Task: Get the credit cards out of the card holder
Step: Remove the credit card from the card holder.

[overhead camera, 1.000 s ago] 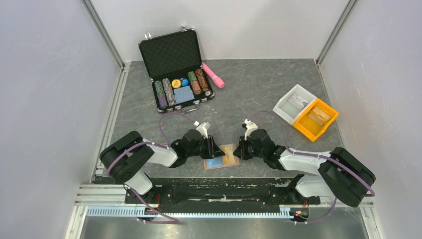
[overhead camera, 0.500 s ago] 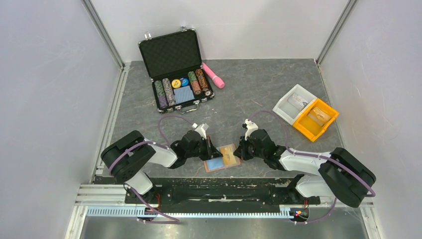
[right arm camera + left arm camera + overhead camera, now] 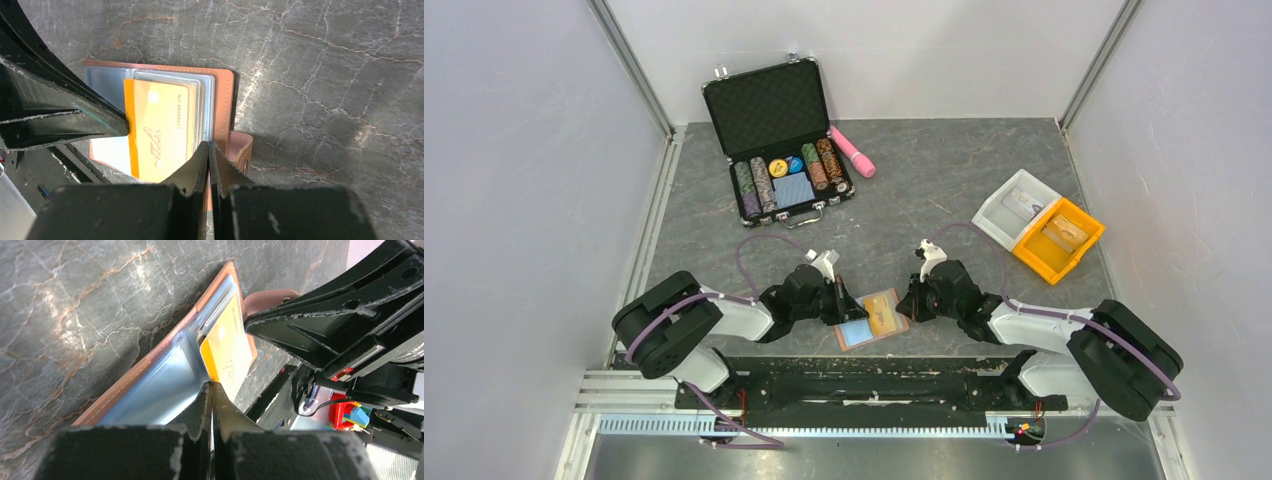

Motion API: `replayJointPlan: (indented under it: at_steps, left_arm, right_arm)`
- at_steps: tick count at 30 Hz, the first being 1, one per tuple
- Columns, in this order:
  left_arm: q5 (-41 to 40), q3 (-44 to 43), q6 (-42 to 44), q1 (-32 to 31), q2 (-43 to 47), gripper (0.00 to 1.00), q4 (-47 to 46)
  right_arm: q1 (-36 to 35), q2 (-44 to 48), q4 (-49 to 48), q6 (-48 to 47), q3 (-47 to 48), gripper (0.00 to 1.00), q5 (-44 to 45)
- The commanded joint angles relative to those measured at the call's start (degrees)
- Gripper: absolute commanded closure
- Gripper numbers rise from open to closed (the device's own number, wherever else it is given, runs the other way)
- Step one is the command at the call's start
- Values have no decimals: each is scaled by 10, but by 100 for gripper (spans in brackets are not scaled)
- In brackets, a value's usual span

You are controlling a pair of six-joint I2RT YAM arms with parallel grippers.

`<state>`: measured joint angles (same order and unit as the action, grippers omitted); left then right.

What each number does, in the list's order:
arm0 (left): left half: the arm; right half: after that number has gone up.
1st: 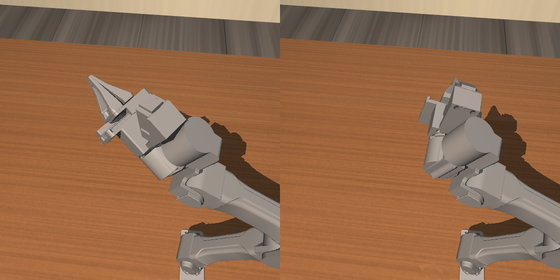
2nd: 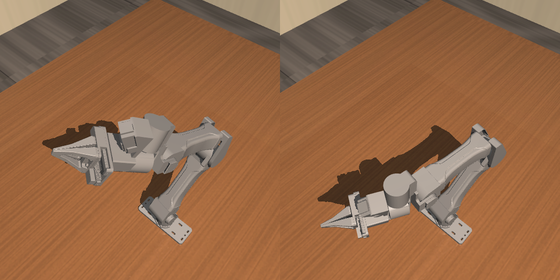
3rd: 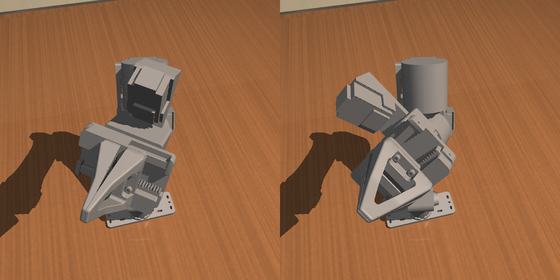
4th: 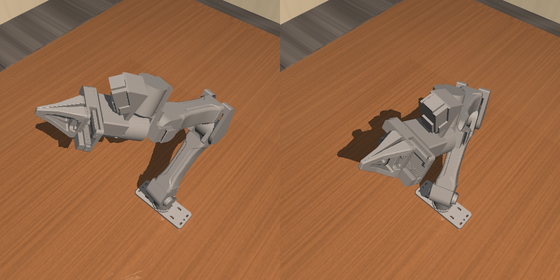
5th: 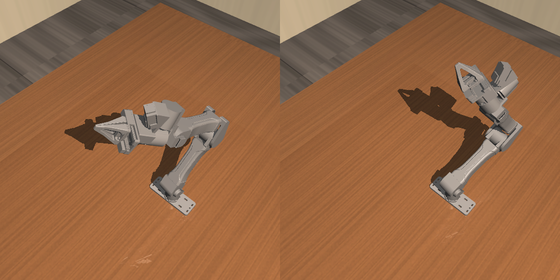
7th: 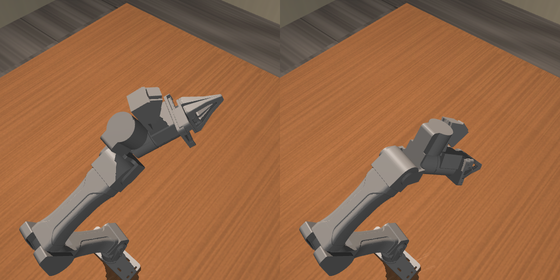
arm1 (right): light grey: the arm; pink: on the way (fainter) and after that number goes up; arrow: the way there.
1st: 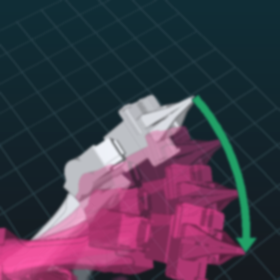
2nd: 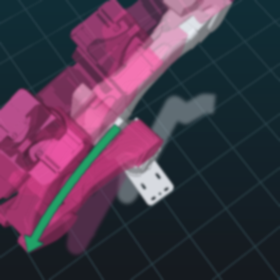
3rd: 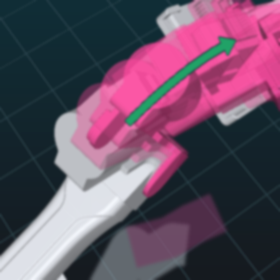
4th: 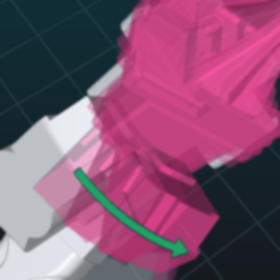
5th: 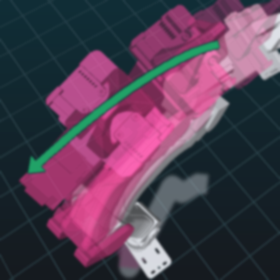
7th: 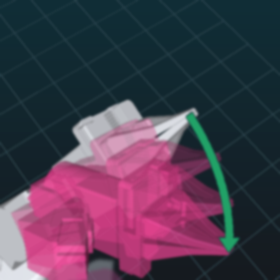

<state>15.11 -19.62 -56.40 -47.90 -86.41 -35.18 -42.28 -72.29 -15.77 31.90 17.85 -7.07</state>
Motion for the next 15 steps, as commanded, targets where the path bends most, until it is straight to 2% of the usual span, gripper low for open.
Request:
replayJointPlan:
  at_steps: [1, 15]
  left_arm:
    - [-2, 11, -20, -4, 26, 98, -7]
    - [-17, 10, -9, -4, 61, 98, 47]
  right_arm:
    - [9, 9, 38, -12, -13, 98, 20]
    - [14, 17, 47, -14, -8, 99, 18]
